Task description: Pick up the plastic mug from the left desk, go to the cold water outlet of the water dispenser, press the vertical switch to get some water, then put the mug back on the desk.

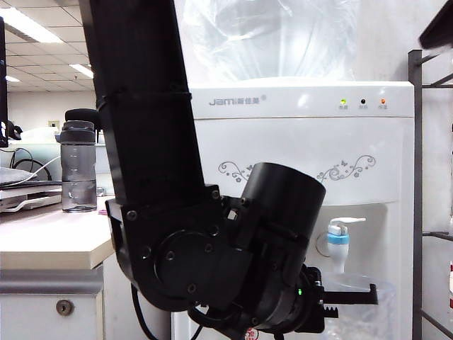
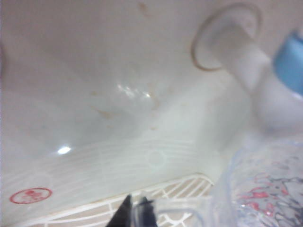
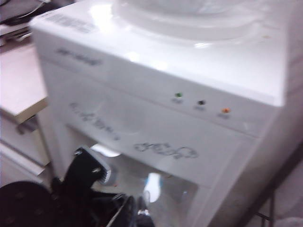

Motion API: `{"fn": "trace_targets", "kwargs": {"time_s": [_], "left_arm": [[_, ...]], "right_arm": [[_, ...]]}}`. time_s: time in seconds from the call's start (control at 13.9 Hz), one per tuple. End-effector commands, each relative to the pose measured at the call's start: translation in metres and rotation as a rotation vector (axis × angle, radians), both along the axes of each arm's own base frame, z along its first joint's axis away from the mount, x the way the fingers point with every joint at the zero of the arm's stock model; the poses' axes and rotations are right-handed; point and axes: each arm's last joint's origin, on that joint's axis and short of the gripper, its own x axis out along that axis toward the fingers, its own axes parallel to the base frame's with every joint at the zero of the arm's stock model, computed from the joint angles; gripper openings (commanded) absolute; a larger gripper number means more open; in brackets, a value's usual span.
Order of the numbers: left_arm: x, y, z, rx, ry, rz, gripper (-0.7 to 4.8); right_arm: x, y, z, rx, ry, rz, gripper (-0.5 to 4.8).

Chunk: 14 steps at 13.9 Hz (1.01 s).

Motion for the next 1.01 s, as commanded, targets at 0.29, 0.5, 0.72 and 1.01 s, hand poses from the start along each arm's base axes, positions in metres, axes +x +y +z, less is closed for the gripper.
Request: {"fn": "trace_targets", "kwargs": {"time_s": [0.29, 0.5, 0.72, 1.01], "left_arm": [[0.0067, 0.0027, 0.0034, 0.004, 0.013, 0.015, -0.05], [0.0111, 0.0068, 0.0013, 0.01, 0.026, 0.035, -0.05], [0.012, 0.0072, 0.0023, -0.012, 0.021, 0.066, -0.05], [0.0128, 0.0074, 0.0039, -0.05, 0.014, 0.108, -0.05]], "right_arm": [[0.0044, -0.0037, 0.0069, 0.049, -0.039, -0.04, -0.06], [0.0052, -0.0046, 0.0076, 0.054, -0.044, -0.049, -0.06], [0.0052, -0.0046, 0.0076, 0.054, -0.044, -0.048, -0.06], [0.0051, -0.0046, 0.0076, 0.055, -0.043, -0.046, -0.06]]}}
